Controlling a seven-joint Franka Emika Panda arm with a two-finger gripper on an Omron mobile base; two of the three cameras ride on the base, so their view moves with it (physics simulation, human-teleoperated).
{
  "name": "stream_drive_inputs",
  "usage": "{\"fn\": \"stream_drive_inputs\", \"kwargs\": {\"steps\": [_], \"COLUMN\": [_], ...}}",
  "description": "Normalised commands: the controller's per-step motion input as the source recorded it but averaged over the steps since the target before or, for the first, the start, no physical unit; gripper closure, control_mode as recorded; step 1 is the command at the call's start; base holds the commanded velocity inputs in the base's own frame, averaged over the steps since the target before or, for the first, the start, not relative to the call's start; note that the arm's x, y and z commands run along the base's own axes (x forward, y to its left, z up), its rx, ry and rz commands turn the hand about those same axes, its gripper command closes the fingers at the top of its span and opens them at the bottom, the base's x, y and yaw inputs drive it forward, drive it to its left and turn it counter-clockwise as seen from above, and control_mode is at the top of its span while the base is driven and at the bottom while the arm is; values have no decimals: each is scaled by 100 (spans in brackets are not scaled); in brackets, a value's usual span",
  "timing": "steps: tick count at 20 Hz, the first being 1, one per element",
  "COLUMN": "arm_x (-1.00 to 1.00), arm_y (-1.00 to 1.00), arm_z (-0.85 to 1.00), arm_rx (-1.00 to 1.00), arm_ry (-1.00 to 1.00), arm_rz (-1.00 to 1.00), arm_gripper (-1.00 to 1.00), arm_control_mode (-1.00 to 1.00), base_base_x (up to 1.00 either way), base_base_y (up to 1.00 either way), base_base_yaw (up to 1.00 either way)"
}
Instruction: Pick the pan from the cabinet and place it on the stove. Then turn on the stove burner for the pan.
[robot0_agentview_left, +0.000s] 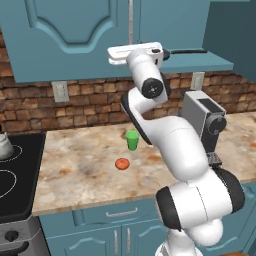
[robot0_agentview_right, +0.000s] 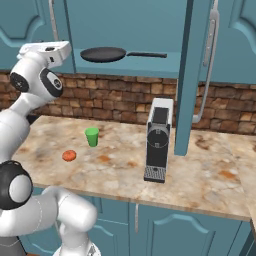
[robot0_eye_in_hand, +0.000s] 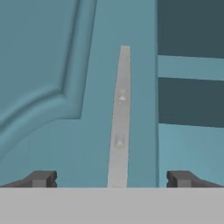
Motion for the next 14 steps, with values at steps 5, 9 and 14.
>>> {"fn": "stream_drive_inputs", "kwargs": {"steps": [5, 9, 14], "arm_x": [29, 31, 40], "arm_y": [7, 0, 2], "arm_z": [0, 1, 0], "arm_rx": [0, 0, 0], "arm_ry": [0, 0, 0], "arm_rz": [0, 0, 0], "arm_gripper": [-100, -100, -100], "arm_control_mode": [-100, -100, -100], "base_base_x": [0, 0, 0], "base_base_y": [0, 0, 0], "base_base_yaw": [0, 0, 0]}}
